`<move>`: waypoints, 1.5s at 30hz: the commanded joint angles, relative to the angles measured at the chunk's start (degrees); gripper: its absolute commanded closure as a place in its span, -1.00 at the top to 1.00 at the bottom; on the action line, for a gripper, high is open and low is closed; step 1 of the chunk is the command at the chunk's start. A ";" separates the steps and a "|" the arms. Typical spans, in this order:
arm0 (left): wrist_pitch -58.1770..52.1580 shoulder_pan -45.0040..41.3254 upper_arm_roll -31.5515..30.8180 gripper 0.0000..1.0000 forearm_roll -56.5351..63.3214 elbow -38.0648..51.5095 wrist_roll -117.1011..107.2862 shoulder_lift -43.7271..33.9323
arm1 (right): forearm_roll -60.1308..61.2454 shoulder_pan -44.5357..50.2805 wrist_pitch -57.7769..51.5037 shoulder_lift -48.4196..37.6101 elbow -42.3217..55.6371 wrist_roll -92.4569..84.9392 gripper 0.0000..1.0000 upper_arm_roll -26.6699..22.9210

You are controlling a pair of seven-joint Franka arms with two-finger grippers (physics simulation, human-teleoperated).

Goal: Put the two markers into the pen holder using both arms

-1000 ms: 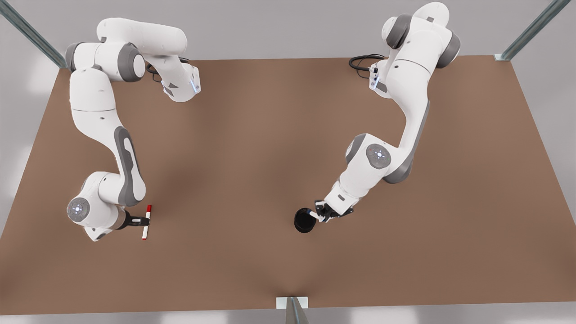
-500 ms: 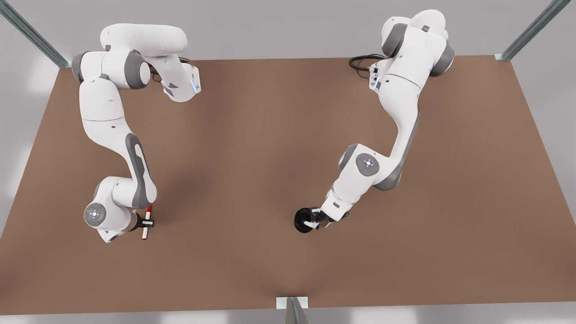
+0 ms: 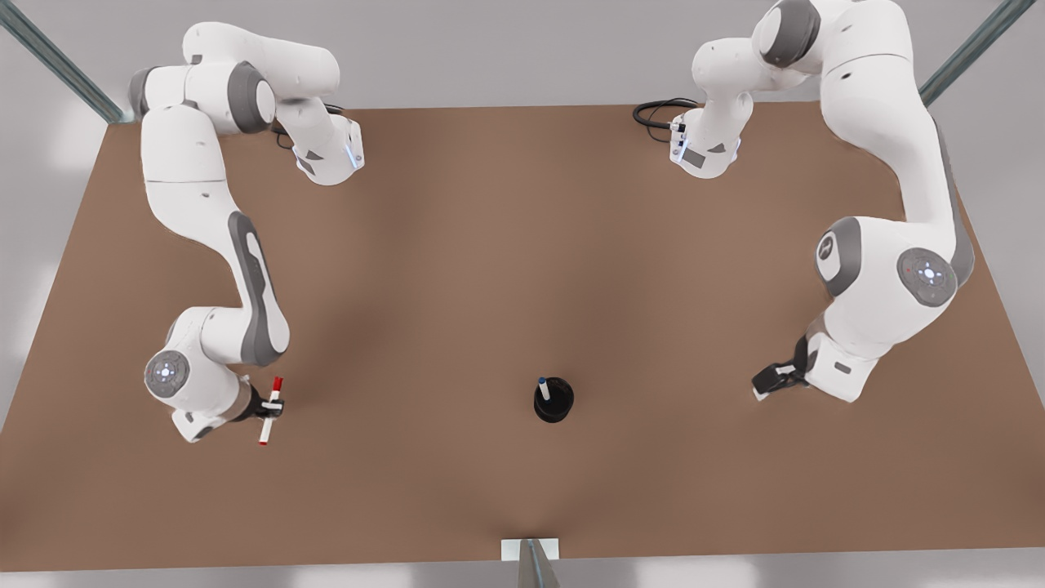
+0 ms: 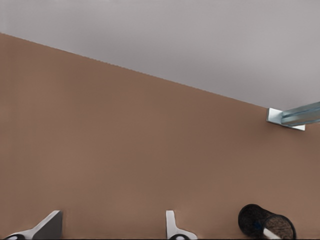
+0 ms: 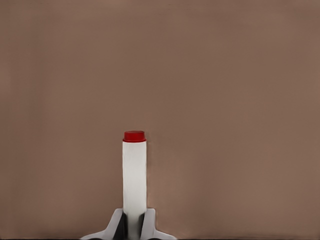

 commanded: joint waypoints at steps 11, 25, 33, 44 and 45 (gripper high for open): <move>-20.08 -1.10 2.41 1.00 1.16 -0.82 20.65 -8.39 | -9.34 6.47 7.24 -7.39 6.24 24.87 -0.57 18.89; -20.08 -1.19 2.23 1.00 0.90 -0.47 21.09 -5.40 | -23.58 25.96 45.38 -0.81 7.55 26.81 -0.57 13.20; -20.08 -1.28 2.23 1.00 0.90 -0.47 21.09 -4.96 | -22.26 34.59 55.23 12.03 18.72 27.87 -0.57 4.40; -19.99 -1.28 2.14 1.00 0.99 -0.47 21.09 -4.17 | -16.55 40.75 66.31 19.42 18.01 27.78 -0.57 -4.66; -19.99 -1.28 2.14 1.00 0.99 -0.47 21.17 -4.17 | -16.55 40.57 67.71 20.03 18.01 27.69 -0.57 -5.36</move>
